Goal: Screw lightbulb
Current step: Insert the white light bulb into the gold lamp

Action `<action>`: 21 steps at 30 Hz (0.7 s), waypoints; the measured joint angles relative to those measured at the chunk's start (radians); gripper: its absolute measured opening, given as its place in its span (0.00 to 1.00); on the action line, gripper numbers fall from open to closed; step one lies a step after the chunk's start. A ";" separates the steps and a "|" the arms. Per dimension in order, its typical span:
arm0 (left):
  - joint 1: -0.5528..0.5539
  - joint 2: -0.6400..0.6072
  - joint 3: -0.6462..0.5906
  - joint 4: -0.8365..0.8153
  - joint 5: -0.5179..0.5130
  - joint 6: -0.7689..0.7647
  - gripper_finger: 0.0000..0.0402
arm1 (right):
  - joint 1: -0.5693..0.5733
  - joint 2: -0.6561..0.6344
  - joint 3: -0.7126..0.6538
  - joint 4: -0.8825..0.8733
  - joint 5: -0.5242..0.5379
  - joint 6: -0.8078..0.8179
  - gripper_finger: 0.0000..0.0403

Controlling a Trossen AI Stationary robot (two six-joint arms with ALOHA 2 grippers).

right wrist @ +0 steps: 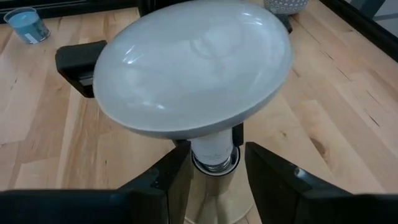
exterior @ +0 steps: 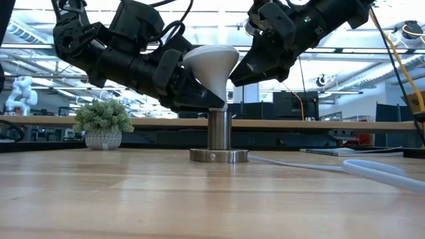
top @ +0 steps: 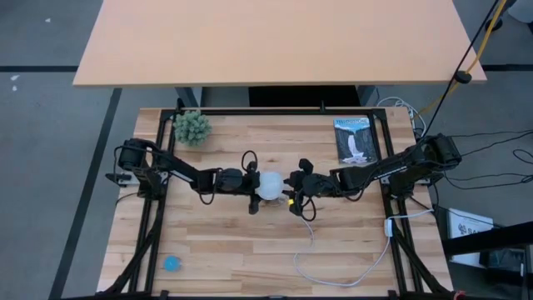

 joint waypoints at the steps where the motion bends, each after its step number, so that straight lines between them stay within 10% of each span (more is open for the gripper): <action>1: 0.000 0.000 0.000 0.001 0.000 -0.001 0.49 | 0.000 0.000 0.000 0.000 0.000 0.000 0.35; 21: 0.011 -0.006 0.000 0.007 0.045 -0.078 0.49 | 0.000 -0.001 0.000 -0.008 0.000 0.032 0.35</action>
